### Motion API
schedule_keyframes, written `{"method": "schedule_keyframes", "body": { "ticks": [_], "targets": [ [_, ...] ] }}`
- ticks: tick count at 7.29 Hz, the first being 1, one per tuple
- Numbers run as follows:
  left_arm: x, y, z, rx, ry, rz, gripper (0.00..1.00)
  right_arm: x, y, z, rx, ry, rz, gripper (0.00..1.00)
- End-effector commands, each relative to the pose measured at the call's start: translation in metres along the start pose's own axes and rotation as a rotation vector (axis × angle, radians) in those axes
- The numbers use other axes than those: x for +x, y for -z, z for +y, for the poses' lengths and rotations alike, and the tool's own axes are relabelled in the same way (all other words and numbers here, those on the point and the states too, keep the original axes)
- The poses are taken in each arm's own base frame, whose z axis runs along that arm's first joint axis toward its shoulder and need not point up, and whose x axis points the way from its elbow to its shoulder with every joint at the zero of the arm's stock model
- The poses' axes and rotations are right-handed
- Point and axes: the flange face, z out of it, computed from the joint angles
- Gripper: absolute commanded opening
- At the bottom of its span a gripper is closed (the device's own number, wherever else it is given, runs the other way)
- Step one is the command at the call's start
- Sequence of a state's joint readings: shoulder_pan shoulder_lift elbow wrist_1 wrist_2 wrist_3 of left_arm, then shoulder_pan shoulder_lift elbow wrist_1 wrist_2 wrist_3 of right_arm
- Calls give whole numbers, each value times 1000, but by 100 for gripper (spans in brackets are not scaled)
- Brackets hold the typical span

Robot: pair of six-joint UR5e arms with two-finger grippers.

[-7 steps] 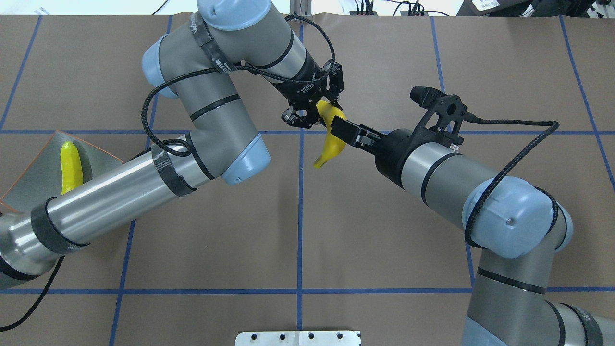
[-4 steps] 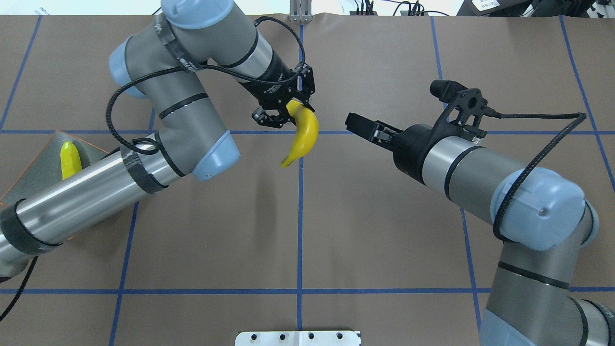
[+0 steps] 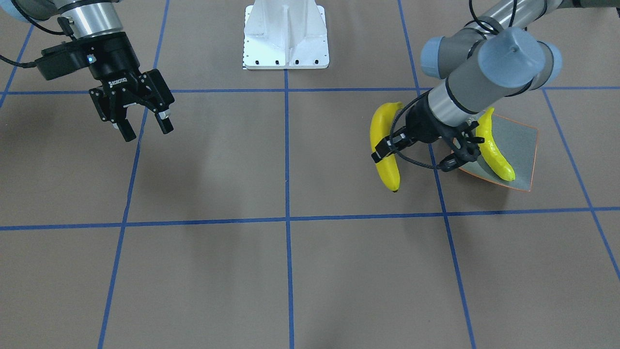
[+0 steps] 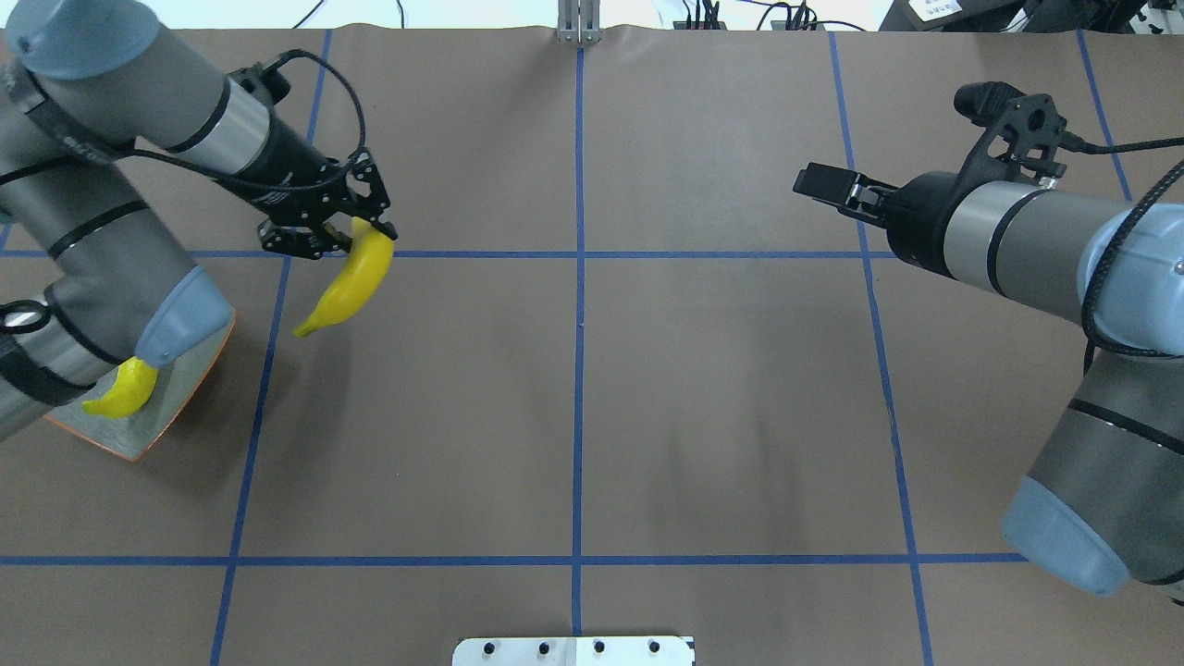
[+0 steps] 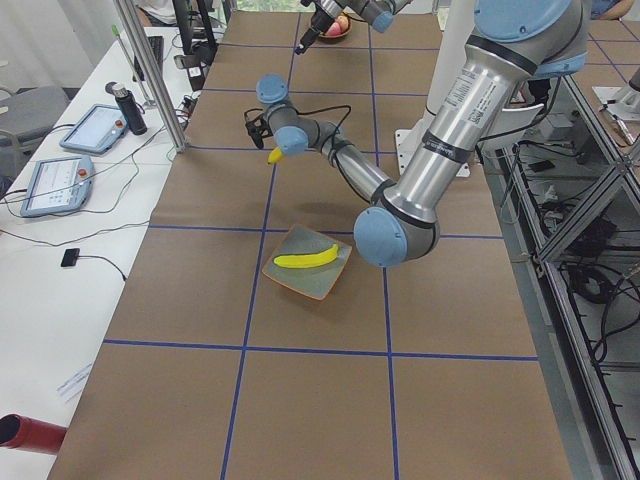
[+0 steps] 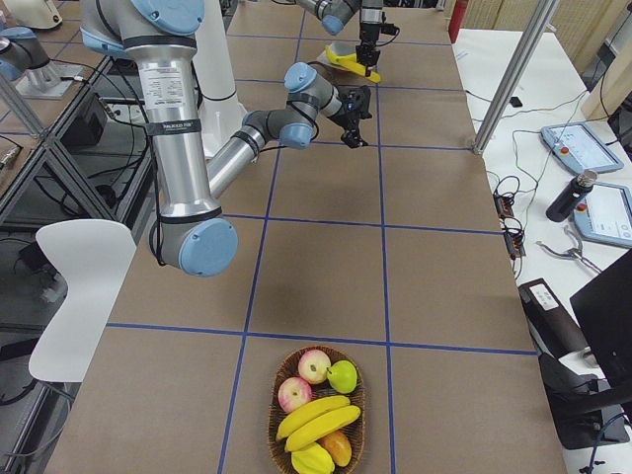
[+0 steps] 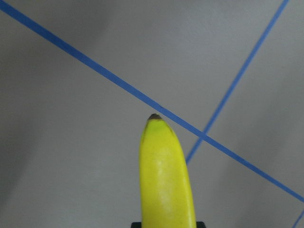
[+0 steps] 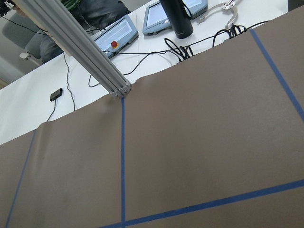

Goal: Transfer all bananas from basket to plate

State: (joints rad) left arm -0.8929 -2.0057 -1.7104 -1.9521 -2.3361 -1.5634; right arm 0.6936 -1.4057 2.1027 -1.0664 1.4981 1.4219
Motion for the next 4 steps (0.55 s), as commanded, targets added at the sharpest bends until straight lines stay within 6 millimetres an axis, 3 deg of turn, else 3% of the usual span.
{"method": "schedule_keyframes", "body": {
  "ticks": [1,3,4],
  "targets": [
    [-78,4,-7,132,-165,-204,0,36,-20,-35,9,68,83,100],
    [-103,9,7,292,-231,-478,0,51,-20,-58,-6,57,101,100],
    [-128,6,2,289,-209,-518,0,55,-24,-61,-6,54,112,100]
  ]
}}
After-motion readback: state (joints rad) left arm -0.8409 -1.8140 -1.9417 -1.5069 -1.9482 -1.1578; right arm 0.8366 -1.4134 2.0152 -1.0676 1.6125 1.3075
